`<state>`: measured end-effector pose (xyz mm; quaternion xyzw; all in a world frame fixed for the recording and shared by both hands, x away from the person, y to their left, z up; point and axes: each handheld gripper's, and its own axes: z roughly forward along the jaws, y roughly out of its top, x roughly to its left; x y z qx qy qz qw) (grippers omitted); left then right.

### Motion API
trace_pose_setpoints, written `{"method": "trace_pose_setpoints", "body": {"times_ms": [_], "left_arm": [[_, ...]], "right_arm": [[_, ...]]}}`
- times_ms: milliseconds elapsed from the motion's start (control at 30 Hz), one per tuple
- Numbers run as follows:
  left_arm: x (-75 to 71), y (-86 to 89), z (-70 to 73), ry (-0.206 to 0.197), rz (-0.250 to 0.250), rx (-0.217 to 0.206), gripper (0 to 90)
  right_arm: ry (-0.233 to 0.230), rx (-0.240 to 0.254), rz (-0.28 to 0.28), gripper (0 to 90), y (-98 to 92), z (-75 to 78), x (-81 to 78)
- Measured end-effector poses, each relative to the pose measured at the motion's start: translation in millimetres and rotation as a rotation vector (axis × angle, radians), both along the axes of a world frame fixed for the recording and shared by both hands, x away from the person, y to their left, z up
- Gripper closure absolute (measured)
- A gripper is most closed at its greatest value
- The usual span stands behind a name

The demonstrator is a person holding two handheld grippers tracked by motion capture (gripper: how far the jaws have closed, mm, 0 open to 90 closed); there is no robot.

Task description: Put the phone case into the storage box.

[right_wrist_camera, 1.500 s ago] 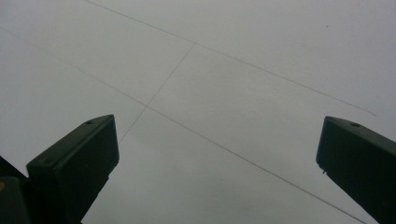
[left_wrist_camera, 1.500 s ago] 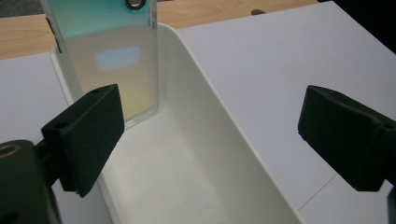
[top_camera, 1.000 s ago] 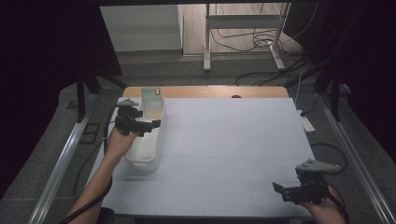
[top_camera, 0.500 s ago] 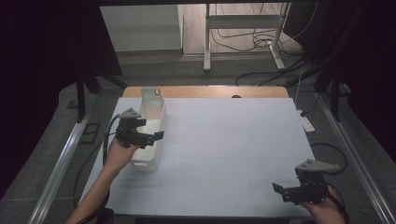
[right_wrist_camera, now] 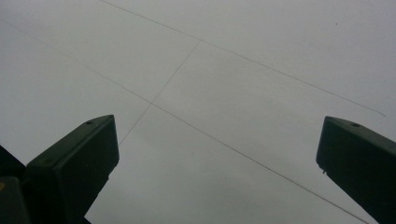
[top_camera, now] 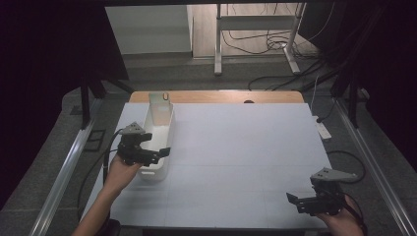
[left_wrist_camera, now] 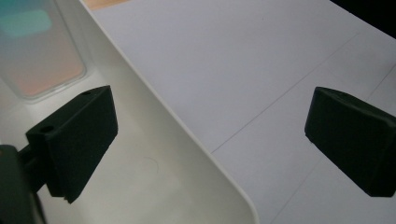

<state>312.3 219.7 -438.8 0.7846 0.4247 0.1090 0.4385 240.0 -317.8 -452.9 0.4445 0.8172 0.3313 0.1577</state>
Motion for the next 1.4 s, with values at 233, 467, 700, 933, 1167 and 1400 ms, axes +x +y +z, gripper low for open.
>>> {"method": "trace_pose_setpoints", "body": {"times_ms": [233, 467, 700, 933, 1167, 1400], "left_arm": [[-16.9, 4.5, -1.3, -0.007, 0.010, 0.008, 3.5], [-33.6, 11.7, -2.2, -0.011, 0.024, 0.013, 3.6], [-50.4, 19.0, -4.7, -0.012, 0.038, 0.006, 3.5], [-65.7, 27.2, -5.2, -0.018, 0.052, -0.007, 3.5], [-76.9, 33.1, -6.6, -0.024, 0.073, -0.002, 2.7], [-87.9, 39.8, -11.2, -0.024, 0.094, -0.007, 2.4]], "right_arm": [[-0.002, 0.003, 0.000, 0.0, -0.4, 0.2, -0.2], [-0.006, 0.004, 0.001, 0.0, -0.1, 0.3, -0.6], [-0.001, 0.004, 0.002, 0.0, -0.5, 0.2, -0.2], [0.000, 0.006, -0.002, 0.0, -0.5, 0.0, 0.0], [0.003, 0.006, -0.002, 0.0, -0.4, -0.2, 0.2], [0.007, 0.010, -0.008, 0.0, -1.3, -0.1, 0.5]]}}
